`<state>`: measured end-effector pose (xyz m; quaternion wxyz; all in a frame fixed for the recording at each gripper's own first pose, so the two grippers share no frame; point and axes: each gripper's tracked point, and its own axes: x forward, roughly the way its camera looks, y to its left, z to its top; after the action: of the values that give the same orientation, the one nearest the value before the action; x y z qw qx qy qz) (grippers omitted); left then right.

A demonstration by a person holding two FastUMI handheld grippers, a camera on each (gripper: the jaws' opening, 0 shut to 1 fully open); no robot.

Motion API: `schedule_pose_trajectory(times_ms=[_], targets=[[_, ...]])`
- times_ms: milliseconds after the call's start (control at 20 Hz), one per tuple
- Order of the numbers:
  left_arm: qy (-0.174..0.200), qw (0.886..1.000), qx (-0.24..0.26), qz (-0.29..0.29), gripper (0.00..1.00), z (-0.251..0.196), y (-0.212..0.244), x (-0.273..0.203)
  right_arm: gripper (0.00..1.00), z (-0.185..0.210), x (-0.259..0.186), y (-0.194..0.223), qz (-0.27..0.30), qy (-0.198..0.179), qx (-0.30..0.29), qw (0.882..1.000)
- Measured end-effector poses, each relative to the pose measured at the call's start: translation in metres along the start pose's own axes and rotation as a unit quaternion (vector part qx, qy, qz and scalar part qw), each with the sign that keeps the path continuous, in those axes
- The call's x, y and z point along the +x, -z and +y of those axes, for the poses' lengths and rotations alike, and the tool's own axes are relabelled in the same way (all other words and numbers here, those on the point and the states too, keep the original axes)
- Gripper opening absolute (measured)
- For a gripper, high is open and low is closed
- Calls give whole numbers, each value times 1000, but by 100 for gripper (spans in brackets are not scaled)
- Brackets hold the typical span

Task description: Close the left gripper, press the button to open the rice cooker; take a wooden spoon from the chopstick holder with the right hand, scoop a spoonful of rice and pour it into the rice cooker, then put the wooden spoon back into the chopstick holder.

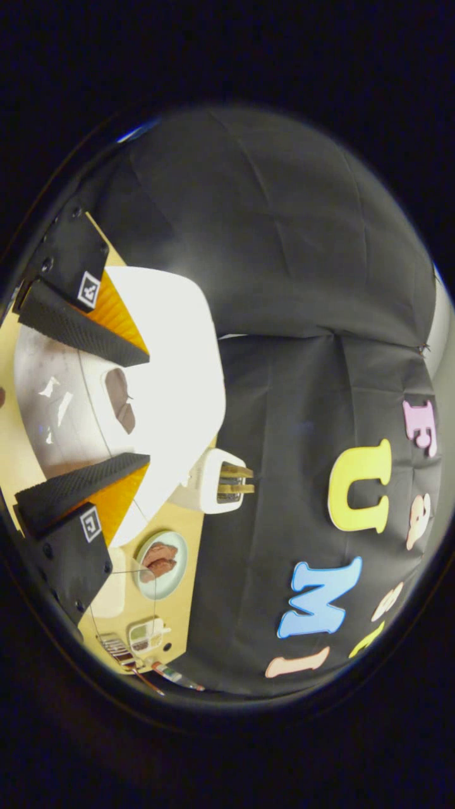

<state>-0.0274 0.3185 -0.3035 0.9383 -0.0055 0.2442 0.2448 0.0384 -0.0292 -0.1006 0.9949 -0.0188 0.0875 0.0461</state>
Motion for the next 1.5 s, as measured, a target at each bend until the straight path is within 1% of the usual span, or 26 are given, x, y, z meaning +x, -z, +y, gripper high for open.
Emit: schedule_pose_trajectory(times_ms=[100, 250, 300, 400, 500, 600, 650, 700, 800, 900, 1000, 1050, 1100, 1150, 1200, 1250, 1300, 1350, 1450, 1500], targets=[[7, 1000, -11, -18, 100, 2, -8, -4, 99, 0, -2, 0, -2, 0, 0, 1000], [7, 999, -31, -37, 99, 0, -25, -17, 99, 0, -6, -3, -8, 1, -7, 1000], [6, 998, -30, -58, 96, -3, -40, -24, 99, -1, -6, -5, -10, 2, -10, 1000], [15, 993, -15, -116, 97, -16, -83, -46, 99, 3, -7, -8, -12, -1, -9, 1000], [38, 987, 1, -157, 96, -37, -126, -76, 99, 5, -7, -12, -17, -3, -6, 1000], [66, 980, 4, -188, 96, -59, -165, -103, 99, 10, -8, -16, -22, -7, -4, 1000], [82, 977, -1, -199, 99, -70, -180, -113, 99, 10, -9, -20, -26, -8, -4, 1000], [96, 974, -8, -206, 99, -80, -192, -125, 99, 11, -11, -24, -31, -8, -4, 999], [106, 969, -24, -221, 94, -91, -211, -145, 99, 13, -14, -35, -41, -4, -7, 999], [148, 957, -46, -245, 96, -118, -238, -173, 99, 11, -18, -48, -51, 11, -17, 999], [190, 943, -61, -268, 93, -143, -259, -196, 98, 22, -21, -61, -60, 3, -14, 998], [207, 938, -59, -272, 93, -151, -263, -200, 98, 25, -23, -65, -62, 1, -11, 998], [211, 937, -52, -273, 93, -156, -276, -199, 99, 26, -24, -70, -66, 2, -11, 998], [211, 938, -42, -273, 92, -160, -278, -198, 99, 26, -26, -75, -71, 4, -12, 997], [202, 939, -31, -277, 93, -160, -280, -198, 99, 28, -28, -81, -79, 3, -15, 997], [206, 939, -17, -276, 92, -165, -280, -201, 98, 29, -30, -85, -83, 4, -20, 996], [205, 938, -7, -281, 82, -170, -280, -205, 99, 31, -32, -87, -86, 4, -27, 996], [206, 936, 2, -284, 83, -174, -280, -207, 99, 33, -34, -89, -88, 5, -32, 996], [213, 933, 19, -288, 82, -185, -278, -212, 99, 37, -38, -94, -93, 6, -33, 995], [214, 934, 23, -285, 78, -188, -278, -213, 99, 40, -40, -95, -93, 7, -30, 995]])
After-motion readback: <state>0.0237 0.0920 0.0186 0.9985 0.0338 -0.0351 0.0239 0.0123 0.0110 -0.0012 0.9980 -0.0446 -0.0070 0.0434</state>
